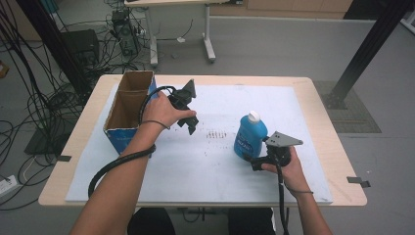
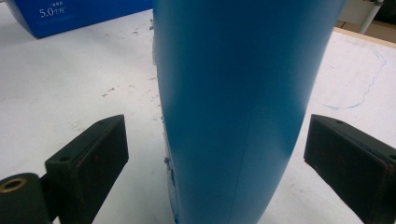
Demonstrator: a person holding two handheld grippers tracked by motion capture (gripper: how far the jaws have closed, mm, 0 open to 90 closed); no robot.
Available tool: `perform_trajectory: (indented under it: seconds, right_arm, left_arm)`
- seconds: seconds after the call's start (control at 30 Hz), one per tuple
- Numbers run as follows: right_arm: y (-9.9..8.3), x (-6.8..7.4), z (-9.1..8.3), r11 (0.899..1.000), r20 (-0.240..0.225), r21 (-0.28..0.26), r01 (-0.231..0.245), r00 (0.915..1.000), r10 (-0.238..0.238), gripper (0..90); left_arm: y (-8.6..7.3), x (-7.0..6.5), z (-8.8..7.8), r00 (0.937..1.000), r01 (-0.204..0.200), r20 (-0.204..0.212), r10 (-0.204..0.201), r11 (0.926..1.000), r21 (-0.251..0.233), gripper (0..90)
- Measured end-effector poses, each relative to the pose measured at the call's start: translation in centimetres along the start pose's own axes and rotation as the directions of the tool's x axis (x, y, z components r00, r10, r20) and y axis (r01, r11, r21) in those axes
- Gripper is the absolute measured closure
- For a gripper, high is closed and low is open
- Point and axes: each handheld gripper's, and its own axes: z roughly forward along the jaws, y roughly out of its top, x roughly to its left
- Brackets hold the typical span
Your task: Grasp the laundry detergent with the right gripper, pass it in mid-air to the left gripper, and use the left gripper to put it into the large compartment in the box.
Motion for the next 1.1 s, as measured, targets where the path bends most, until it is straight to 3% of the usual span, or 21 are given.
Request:
perform_trajectory:
  seconds: [0.33,1.1]
  right_arm:
    - [-0.01,-0.12,0.17,1.000,-0.008,0.001,0.000,1.0000,0.000,12.6]
    - [0.01,-0.19,0.95,1.000,-0.015,-0.020,-0.010,0.9998,0.009,14.7]
  left_arm:
    - [0.00,-0.09,0.13,1.0000,-0.004,0.003,0.004,1.0000,0.000,7.9]
    - [0.02,0.19,0.27,1.0000,-0.002,0.005,0.002,1.0000,0.000,7.9]
